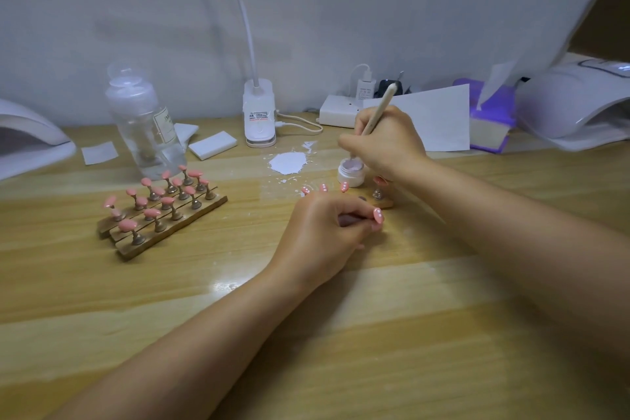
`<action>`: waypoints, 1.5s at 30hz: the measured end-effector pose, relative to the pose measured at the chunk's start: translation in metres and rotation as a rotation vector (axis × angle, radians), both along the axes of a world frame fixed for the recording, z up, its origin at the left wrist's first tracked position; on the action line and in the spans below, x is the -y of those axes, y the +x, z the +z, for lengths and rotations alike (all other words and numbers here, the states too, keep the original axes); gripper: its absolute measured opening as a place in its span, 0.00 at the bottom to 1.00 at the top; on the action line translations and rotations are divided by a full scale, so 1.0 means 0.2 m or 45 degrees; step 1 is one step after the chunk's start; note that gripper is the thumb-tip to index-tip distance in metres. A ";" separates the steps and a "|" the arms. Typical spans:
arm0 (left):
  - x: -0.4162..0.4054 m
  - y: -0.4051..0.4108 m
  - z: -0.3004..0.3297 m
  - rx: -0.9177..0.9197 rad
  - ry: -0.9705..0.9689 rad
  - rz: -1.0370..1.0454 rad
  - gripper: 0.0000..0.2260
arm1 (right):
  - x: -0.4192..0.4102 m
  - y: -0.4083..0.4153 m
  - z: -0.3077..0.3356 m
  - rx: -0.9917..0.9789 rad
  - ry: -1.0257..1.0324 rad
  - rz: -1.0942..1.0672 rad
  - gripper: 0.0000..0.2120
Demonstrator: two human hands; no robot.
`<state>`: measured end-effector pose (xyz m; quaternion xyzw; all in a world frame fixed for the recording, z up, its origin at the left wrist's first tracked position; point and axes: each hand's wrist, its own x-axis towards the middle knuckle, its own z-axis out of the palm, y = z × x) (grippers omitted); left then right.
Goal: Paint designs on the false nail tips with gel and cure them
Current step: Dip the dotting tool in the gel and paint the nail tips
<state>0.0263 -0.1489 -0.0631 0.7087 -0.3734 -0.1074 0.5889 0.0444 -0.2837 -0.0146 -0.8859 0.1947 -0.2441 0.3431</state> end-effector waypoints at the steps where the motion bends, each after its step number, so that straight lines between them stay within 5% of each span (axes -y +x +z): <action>1: 0.00 0.00 0.00 -0.003 0.001 0.003 0.03 | 0.00 -0.01 0.02 0.113 0.047 -0.010 0.15; 6: 0.00 0.00 0.01 0.016 0.027 0.025 0.06 | -0.02 -0.17 0.05 0.589 0.409 0.020 0.17; 15: -0.01 -0.01 0.02 0.056 0.082 0.077 0.07 | -0.07 -0.42 -0.10 0.735 0.712 0.138 0.15; 25: -0.01 -0.01 0.02 0.151 0.075 0.024 0.06 | -0.10 -0.40 -0.18 0.613 0.678 0.175 0.22; 45: 0.00 -0.02 0.03 0.052 0.065 0.031 0.07 | -0.12 -0.41 -0.15 0.530 0.721 0.262 0.20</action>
